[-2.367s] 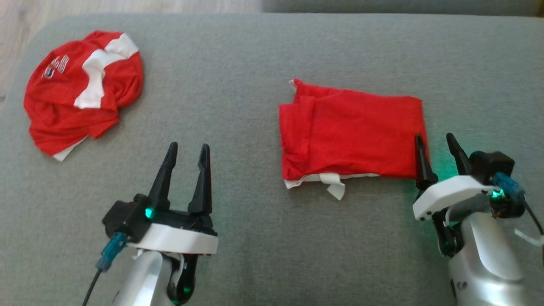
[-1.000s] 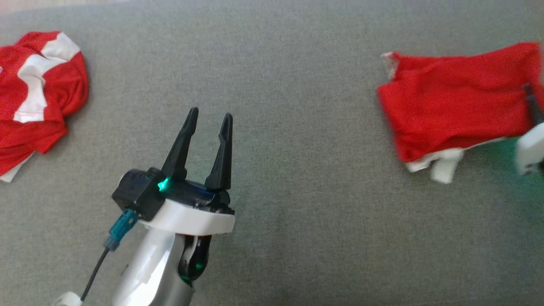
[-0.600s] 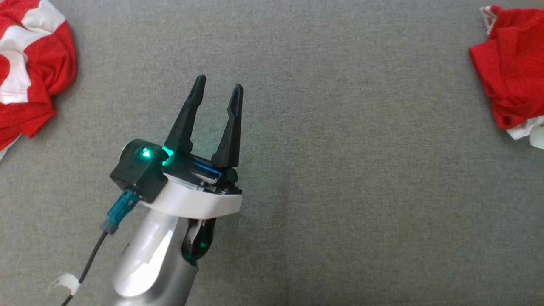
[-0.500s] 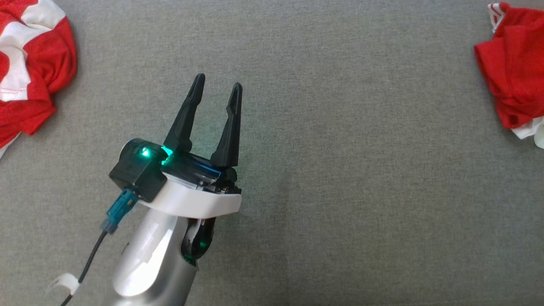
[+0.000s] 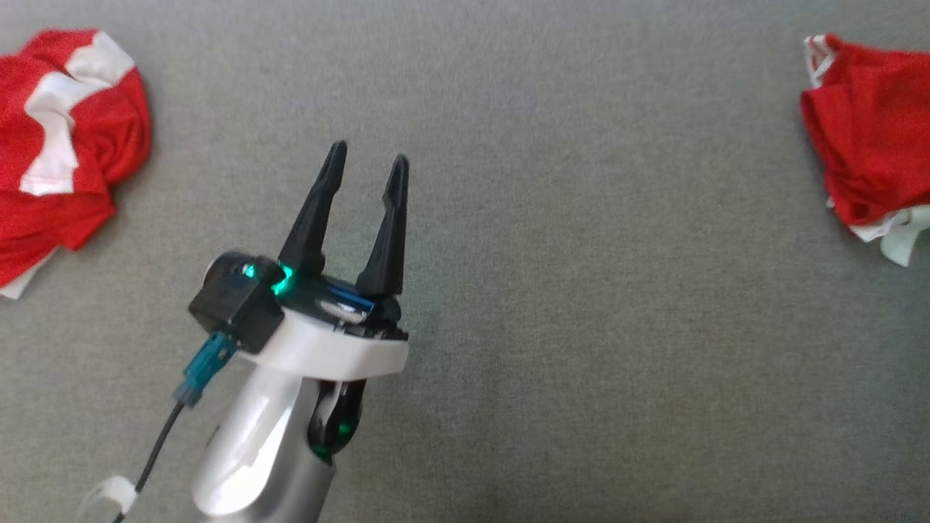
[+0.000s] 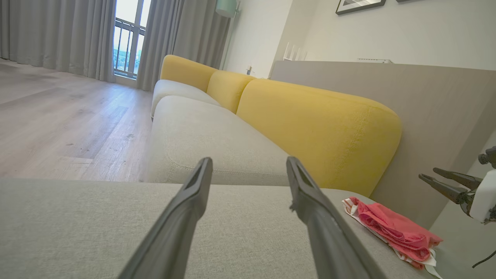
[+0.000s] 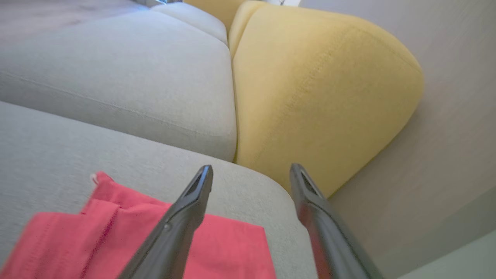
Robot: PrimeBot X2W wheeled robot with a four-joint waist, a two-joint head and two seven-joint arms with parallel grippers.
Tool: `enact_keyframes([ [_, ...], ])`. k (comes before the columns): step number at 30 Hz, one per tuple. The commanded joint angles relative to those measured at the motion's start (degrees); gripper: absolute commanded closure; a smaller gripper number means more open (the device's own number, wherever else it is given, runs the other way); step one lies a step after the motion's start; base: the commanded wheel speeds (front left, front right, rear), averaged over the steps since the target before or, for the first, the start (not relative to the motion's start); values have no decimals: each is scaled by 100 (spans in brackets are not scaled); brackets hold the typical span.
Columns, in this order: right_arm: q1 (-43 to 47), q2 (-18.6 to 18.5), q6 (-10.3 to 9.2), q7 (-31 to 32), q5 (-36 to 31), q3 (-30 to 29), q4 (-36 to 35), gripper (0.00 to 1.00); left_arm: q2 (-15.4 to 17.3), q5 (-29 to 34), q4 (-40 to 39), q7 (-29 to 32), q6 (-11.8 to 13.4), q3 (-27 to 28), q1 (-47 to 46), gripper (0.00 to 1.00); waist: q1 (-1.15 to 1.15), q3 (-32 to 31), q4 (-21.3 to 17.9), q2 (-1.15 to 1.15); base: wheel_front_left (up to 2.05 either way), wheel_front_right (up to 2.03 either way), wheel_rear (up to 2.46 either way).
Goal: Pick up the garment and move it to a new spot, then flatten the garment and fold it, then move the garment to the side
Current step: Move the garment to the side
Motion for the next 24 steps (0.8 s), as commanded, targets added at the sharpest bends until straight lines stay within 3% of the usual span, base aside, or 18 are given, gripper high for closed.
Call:
enact_keyframes([
  [1, 169, 128, -4, -100, -36, 37, -301, 0, 89, 4, -141, -29, 9, 281, 115, 0, 0, -315, -14, 0, 0, 0, 0],
  [9, 640, 1090, -4, -197, 395, 98, -1089, 0, 75, 53, -57, -29, 9, 641, 529, 0, 0, -923, 42, 0, 0, 0, 0],
  [18, 2081, 2442, -4, -229, 802, 136, -2316, 0, 20, 68, 70, -29, 9, 1038, 1255, 0, 0, -1518, 134, 0, 0, 0, 0],
  [24, 3182, 2856, -4, -233, 806, 217, -2872, 0, -14, 140, 127, -29, 9, 1161, 1637, 0, 0, -1764, 147, 0, 0, 0, 0],
])
